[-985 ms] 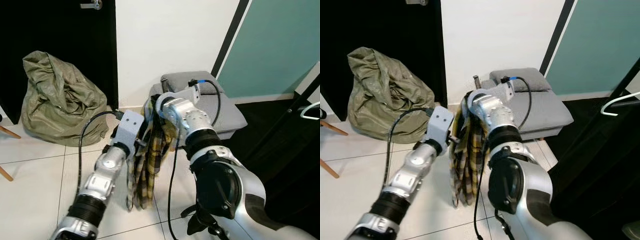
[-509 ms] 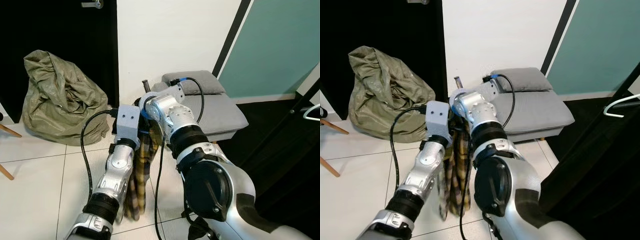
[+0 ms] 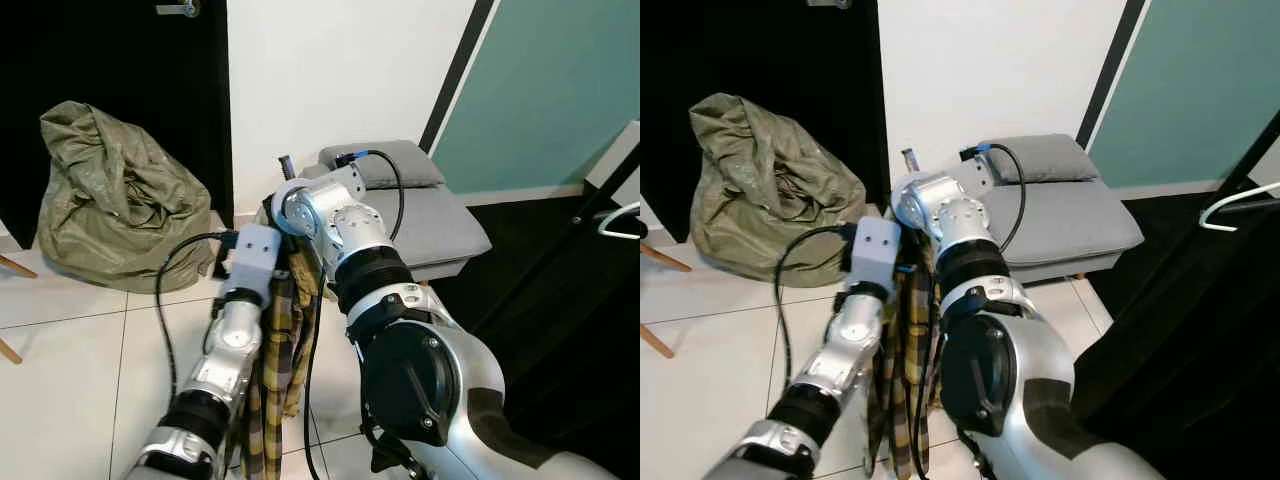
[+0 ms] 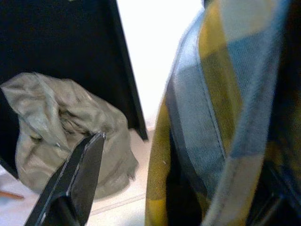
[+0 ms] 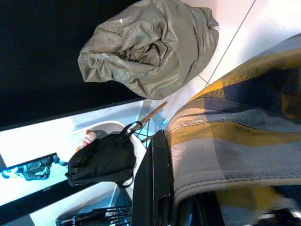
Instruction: Hang hanger
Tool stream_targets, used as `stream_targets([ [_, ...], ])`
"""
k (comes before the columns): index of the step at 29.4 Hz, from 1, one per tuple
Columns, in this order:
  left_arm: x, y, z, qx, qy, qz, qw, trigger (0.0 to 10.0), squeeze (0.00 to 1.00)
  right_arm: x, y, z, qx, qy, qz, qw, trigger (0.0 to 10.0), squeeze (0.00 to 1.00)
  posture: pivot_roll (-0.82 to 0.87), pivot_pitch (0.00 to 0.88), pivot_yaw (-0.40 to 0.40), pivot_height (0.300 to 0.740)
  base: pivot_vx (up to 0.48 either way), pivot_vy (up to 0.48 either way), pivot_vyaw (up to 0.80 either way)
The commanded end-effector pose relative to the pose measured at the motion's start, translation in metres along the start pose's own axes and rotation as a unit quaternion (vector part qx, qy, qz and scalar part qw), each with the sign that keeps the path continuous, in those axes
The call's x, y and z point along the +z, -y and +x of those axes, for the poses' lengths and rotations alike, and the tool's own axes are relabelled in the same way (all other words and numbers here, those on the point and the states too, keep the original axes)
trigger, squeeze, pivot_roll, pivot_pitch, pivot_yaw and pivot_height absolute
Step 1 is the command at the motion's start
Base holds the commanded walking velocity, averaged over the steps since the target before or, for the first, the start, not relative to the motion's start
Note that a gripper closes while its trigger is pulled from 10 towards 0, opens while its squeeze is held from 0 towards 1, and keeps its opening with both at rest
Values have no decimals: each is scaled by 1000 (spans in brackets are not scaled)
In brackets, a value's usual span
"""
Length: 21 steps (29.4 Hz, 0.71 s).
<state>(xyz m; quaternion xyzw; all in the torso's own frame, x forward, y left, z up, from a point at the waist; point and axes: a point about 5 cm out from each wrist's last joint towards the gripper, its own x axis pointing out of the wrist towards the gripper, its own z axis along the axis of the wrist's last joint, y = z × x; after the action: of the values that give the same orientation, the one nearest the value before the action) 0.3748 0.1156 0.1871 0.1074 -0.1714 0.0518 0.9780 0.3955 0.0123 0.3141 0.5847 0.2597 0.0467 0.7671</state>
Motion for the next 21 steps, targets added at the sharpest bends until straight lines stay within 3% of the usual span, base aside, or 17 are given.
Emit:
stream_targets([
  [1,2,3,0,-7,9,8,1000,10000,0,1,-10,-5,14,1,0,1000,0,0,-83,192,-89,740,0,0,0],
  [10,15,14,-10,-53,66,11,996,10000,0,8,-4,-4,4,14,1,1000,0,0,-83,194,-90,740,0,0,0],
  [11,17,17,-12,-60,72,5,996,0,0,9,-4,-4,4,15,1,1000,0,0,-83,194,-90,740,0,0,0],
  [15,19,19,-15,-60,81,7,995,0,0,10,-4,-5,4,18,0,1000,0,0,-82,198,-91,740,0,0,0],
  [16,20,19,-16,-58,83,13,995,2510,0,11,-4,-5,4,19,0,1000,0,0,-82,198,-91,740,0,0,0],
  [17,20,19,-16,-58,83,13,995,2510,0,11,-4,-5,4,19,0,1000,0,0,-82,198,-91,740,0,0,0],
  [18,22,19,-16,-54,88,18,995,10000,0,12,-3,-5,4,20,-1,1000,0,0,-82,198,-91,740,0,0,0],
  [21,29,18,-18,-49,100,25,993,10000,0,12,0,-3,1,23,-4,1000,0,0,-82,198,-91,740,0,0,0],
])
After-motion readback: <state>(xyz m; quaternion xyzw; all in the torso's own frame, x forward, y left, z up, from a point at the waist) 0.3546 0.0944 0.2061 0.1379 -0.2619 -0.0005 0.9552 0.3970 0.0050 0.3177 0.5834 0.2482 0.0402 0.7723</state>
